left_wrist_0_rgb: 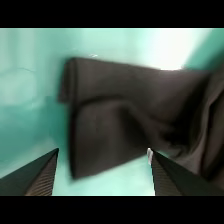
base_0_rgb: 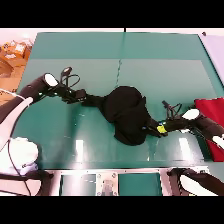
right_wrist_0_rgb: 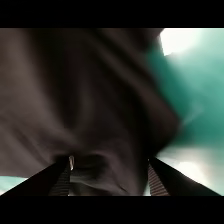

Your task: Fold the shirts.

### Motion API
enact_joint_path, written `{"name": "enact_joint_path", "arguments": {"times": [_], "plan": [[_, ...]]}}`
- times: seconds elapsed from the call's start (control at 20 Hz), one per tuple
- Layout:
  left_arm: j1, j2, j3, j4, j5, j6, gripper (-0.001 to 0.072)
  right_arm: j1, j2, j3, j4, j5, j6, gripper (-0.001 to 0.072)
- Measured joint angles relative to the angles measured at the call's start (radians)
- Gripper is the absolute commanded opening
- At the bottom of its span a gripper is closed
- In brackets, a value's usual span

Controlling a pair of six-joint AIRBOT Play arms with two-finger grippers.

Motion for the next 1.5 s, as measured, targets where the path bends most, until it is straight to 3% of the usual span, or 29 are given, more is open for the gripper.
{"name": "enact_joint_path", "arguments": {"times": [0.05,0.1,0.2,0.5,0.75,0.95,1.2,1.5], "plan": [[0.0,-0.023,-0.002,-0.049,0.004,0.028,0.0605,0.014,-0.016,0.004,0.012,-0.019,-0.015,0.0183],[0.001,-0.038,-0.002,-0.097,0.007,0.054,0.0388,0.022,-0.027,0.01,0.016,-0.034,-0.029,0.0036],[-0.002,-0.063,-0.004,-0.146,0.004,0.102,0.0021,0.031,-0.04,0.034,0.049,-0.045,-0.061,0.0018],[0.004,-0.02,0.02,-0.18,-0.049,0.195,0.0021,-0.007,-0.046,0.216,0.069,0.015,-0.109,0.0017],[0.021,0.268,0.157,-0.042,-0.095,0.182,0.0021,-0.102,0.031,0.578,0.074,0.181,-0.1,0.0017],[0.024,0.56,0.364,0.056,-0.103,0.171,0.0021,-0.159,0.133,0.914,0.078,0.232,-0.054,0.0017],[0.025,0.794,0.589,0.164,-0.105,0.167,0.0022,-0.181,0.288,1.186,0.068,0.203,-0.005,0.0017],[0.025,0.879,0.7,0.431,-0.125,0.084,0.0022,-0.186,0.421,1.251,-0.113,0.134,0.091,0.0017]]}}
